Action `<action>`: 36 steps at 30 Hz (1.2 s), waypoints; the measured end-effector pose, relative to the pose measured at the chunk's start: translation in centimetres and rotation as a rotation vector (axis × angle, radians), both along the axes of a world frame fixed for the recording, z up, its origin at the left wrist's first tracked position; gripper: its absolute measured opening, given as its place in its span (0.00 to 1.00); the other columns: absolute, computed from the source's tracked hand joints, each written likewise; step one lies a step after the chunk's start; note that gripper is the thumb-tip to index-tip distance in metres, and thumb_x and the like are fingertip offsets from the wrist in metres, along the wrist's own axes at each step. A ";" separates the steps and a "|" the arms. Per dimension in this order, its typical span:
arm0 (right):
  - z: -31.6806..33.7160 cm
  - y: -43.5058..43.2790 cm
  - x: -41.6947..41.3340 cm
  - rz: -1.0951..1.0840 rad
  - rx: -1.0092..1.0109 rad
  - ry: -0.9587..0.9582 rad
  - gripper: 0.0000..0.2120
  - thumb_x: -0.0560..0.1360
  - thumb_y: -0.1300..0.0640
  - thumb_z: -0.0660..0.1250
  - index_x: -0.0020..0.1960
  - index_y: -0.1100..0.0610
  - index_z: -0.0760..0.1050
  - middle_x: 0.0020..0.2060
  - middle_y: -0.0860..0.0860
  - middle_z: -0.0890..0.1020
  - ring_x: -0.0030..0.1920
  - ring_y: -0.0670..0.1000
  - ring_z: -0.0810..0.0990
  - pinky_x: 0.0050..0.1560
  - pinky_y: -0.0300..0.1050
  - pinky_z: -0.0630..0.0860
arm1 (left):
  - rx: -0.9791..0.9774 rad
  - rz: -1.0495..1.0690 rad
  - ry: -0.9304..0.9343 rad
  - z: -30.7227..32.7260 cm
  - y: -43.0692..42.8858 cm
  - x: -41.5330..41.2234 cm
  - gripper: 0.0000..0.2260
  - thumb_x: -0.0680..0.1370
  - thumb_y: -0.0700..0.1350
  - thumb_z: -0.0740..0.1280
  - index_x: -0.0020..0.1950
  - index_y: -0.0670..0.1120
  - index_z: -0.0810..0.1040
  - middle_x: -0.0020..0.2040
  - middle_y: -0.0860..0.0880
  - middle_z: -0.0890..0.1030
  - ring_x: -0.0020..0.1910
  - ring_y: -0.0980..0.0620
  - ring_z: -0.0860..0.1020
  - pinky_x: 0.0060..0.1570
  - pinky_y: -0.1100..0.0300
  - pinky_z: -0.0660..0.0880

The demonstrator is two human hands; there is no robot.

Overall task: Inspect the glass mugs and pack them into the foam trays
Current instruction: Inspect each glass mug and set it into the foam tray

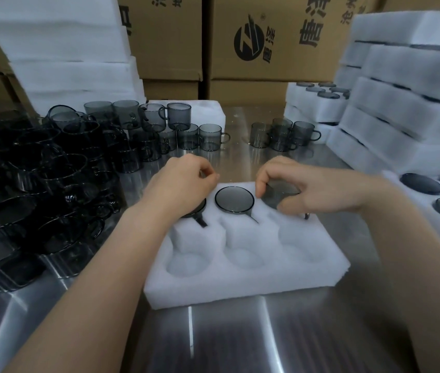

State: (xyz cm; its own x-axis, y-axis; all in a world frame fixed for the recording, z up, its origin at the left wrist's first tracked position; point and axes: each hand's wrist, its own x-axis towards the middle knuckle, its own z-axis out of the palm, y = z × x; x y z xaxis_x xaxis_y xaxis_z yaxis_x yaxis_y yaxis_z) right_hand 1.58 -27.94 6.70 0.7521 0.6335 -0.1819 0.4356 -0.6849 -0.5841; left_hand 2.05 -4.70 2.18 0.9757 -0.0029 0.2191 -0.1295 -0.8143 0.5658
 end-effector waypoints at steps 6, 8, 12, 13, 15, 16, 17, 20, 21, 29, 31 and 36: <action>-1.0 1.7 -0.1 -0.001 -0.358 -0.049 0.35 0.79 0.35 0.51 0.79 0.43 0.41 0.78 0.39 0.48 0.77 0.43 0.46 0.75 0.43 0.50 | 0.042 -0.015 -0.006 0.0 -0.2 -0.1 0.07 0.79 0.53 0.63 0.43 0.58 0.78 0.39 0.57 0.77 0.46 0.48 0.77 0.51 0.49 0.77; -1.4 2.2 -0.3 0.006 -0.478 -0.098 0.37 0.76 0.30 0.46 0.79 0.41 0.35 0.78 0.38 0.43 0.77 0.43 0.38 0.75 0.53 0.41 | 0.059 -0.008 -0.007 0.0 -0.2 -0.1 0.07 0.79 0.52 0.62 0.44 0.57 0.79 0.41 0.55 0.79 0.46 0.47 0.77 0.50 0.50 0.76; -1.0 2.6 -0.5 -0.002 -0.483 -0.079 0.41 0.72 0.27 0.44 0.78 0.41 0.34 0.78 0.38 0.42 0.77 0.43 0.37 0.76 0.55 0.41 | 0.083 -0.001 -0.006 0.1 -0.4 -0.2 0.09 0.80 0.52 0.61 0.47 0.55 0.81 0.42 0.53 0.80 0.47 0.46 0.77 0.44 0.54 0.72; -0.8 2.4 -0.5 -0.005 -0.435 -0.051 0.43 0.69 0.26 0.44 0.79 0.41 0.36 0.78 0.37 0.43 0.77 0.42 0.38 0.76 0.52 0.41 | 0.089 0.001 -0.007 0.0 -0.4 -0.3 0.09 0.80 0.52 0.61 0.48 0.55 0.81 0.42 0.53 0.80 0.47 0.46 0.77 0.43 0.54 0.71; -0.1 1.7 -0.5 -0.048 -0.265 0.053 0.43 0.67 0.27 0.48 0.79 0.39 0.45 0.75 0.34 0.51 0.75 0.38 0.43 0.73 0.42 0.44 | 0.092 0.002 -0.008 0.0 -0.4 -0.2 0.09 0.80 0.53 0.61 0.47 0.55 0.81 0.41 0.54 0.80 0.47 0.47 0.77 0.42 0.55 0.70; 0.0 1.4 -0.5 -0.078 -0.165 0.084 0.40 0.68 0.27 0.50 0.78 0.37 0.51 0.73 0.32 0.56 0.74 0.36 0.49 0.71 0.40 0.48 | 0.093 0.004 -0.007 0.0 -0.4 -0.2 0.09 0.80 0.53 0.61 0.46 0.55 0.80 0.40 0.55 0.79 0.46 0.47 0.77 0.42 0.55 0.69; -0.1 1.1 -0.2 -0.118 -0.056 0.077 0.35 0.70 0.28 0.52 0.76 0.35 0.58 0.72 0.31 0.61 0.73 0.35 0.56 0.71 0.39 0.53 | 0.094 0.008 -0.004 0.0 -0.4 -0.2 0.09 0.80 0.53 0.61 0.43 0.56 0.79 0.39 0.56 0.78 0.45 0.47 0.77 0.41 0.55 0.68; -1.7 1.1 2.0 -0.318 0.306 -0.043 0.14 0.82 0.45 0.59 0.64 0.45 0.77 0.58 0.43 0.82 0.60 0.44 0.79 0.66 0.43 0.71 | 0.088 0.023 0.004 0.0 -0.4 -0.3 0.14 0.80 0.53 0.62 0.34 0.56 0.73 0.34 0.56 0.75 0.43 0.47 0.76 0.39 0.56 0.67; -2.3 1.4 2.9 -0.391 0.375 -0.083 0.11 0.83 0.51 0.59 0.59 0.48 0.80 0.54 0.46 0.84 0.55 0.47 0.82 0.62 0.44 0.74 | 0.084 0.024 0.003 0.0 -0.4 -0.3 0.15 0.79 0.54 0.62 0.32 0.56 0.71 0.33 0.55 0.74 0.42 0.47 0.76 0.39 0.56 0.67; -4.4 1.0 12.3 -0.686 0.228 -0.390 0.19 0.76 0.66 0.62 0.67 0.63 0.73 0.59 0.55 0.77 0.61 0.58 0.76 0.58 0.41 0.70 | 0.017 0.022 -0.001 0.0 -0.1 -0.2 0.19 0.78 0.52 0.65 0.27 0.51 0.69 0.29 0.53 0.73 0.37 0.48 0.74 0.35 0.56 0.65; -4.2 0.6 14.2 -0.677 0.144 -0.383 0.26 0.75 0.65 0.63 0.73 0.63 0.66 0.69 0.59 0.69 0.68 0.62 0.70 0.66 0.50 0.69 | 0.016 0.022 0.005 0.0 -0.1 -0.1 0.19 0.78 0.52 0.65 0.27 0.51 0.69 0.30 0.53 0.73 0.37 0.49 0.73 0.35 0.56 0.65; -3.9 0.2 17.2 -0.787 -0.228 -0.305 0.28 0.77 0.57 0.61 0.75 0.52 0.58 0.74 0.63 0.55 0.74 0.67 0.53 0.72 0.62 0.58 | 0.018 0.024 0.006 -0.1 -0.1 -0.1 0.18 0.78 0.52 0.64 0.29 0.49 0.69 0.29 0.52 0.73 0.36 0.48 0.74 0.34 0.57 0.65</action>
State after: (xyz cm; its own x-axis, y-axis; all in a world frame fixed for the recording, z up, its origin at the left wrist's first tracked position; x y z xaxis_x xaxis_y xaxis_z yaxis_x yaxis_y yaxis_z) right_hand 18.80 -27.72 2.79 0.9923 -0.1171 0.0396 -0.0975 -0.9384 -0.3314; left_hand 1.98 -4.84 2.09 0.9769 0.0164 0.2130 -0.1065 -0.8271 0.5518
